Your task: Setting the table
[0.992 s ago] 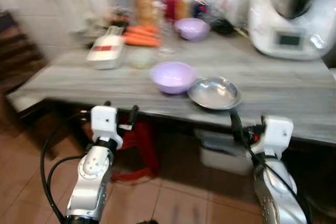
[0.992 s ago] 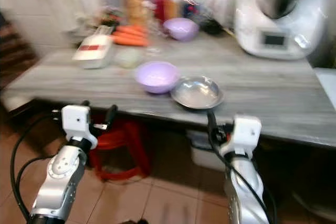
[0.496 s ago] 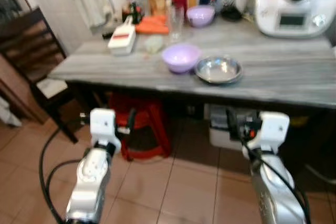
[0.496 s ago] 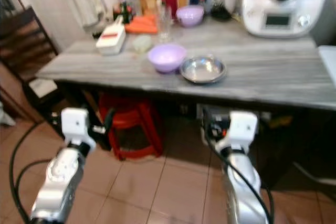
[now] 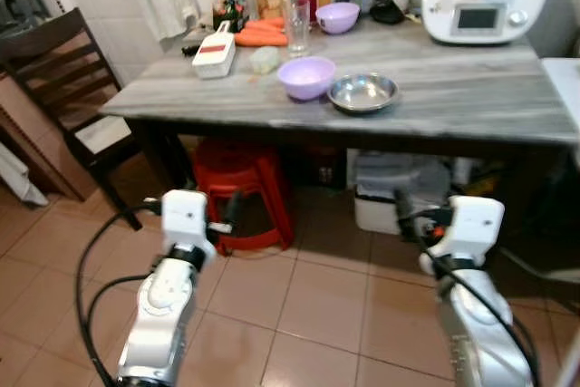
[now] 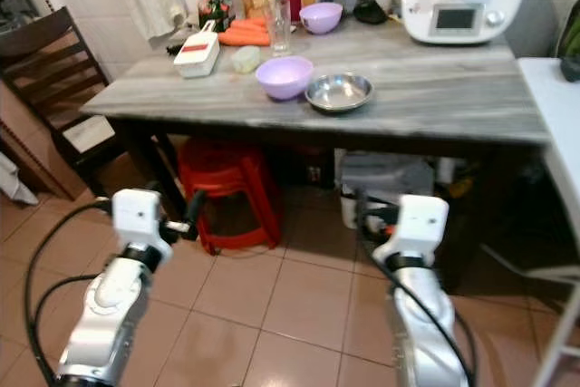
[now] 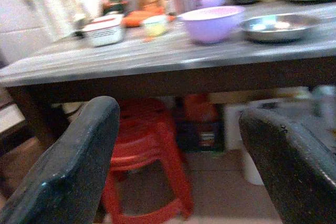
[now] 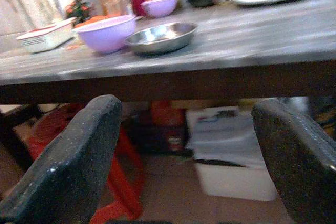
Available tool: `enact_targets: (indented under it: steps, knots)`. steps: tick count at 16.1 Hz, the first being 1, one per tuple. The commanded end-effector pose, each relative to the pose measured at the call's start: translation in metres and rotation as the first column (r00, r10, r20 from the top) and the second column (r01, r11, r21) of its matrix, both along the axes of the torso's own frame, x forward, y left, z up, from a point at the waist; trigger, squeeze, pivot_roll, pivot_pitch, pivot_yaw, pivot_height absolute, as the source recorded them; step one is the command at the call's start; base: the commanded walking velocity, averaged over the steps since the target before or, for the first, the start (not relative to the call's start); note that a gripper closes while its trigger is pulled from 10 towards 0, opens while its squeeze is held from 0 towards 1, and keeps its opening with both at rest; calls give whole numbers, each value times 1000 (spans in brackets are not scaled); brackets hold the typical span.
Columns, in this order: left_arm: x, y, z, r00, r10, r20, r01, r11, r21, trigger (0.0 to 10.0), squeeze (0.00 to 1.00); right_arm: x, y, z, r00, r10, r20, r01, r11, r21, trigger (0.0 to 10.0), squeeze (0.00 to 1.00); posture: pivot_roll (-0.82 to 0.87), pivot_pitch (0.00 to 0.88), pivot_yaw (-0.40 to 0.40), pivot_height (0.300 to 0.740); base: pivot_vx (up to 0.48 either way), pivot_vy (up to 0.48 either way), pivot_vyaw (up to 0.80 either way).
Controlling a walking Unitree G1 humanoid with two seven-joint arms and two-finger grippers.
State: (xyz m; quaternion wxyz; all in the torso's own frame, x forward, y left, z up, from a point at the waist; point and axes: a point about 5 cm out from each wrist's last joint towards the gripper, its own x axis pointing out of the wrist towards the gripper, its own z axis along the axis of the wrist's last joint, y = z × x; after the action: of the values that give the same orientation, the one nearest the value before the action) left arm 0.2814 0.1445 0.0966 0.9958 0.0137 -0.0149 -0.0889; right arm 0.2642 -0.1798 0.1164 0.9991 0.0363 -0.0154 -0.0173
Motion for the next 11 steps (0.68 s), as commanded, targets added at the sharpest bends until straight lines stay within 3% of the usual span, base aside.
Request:
enact_targets:
  steps: [1, 7, 11]
  knots:
    - [1, 7, 7, 999, -18, 34, 17, 1000, 12, 10000, 0, 1, 8, 2, 1000, 20, 9, -21, 1000, 23, 10000, 0, -63, 0, 121, 740, 0, 0, 0]
    - [2, 6, 9, 998, -46, 52, 45, 999, 28, 10000, 0, 4, 11, 2, 1000, 26, 13, -26, 999, 25, 10000, 0, -59, 0, 129, 740, 0, 0, 0]
    - [2, 6, 8, 997, -57, 49, 55, 998, 30, 10000, 0, 6, 12, 2, 999, 30, 15, -30, 999, 25, 10000, 0, -58, 0, 126, 740, 0, -323, 0]
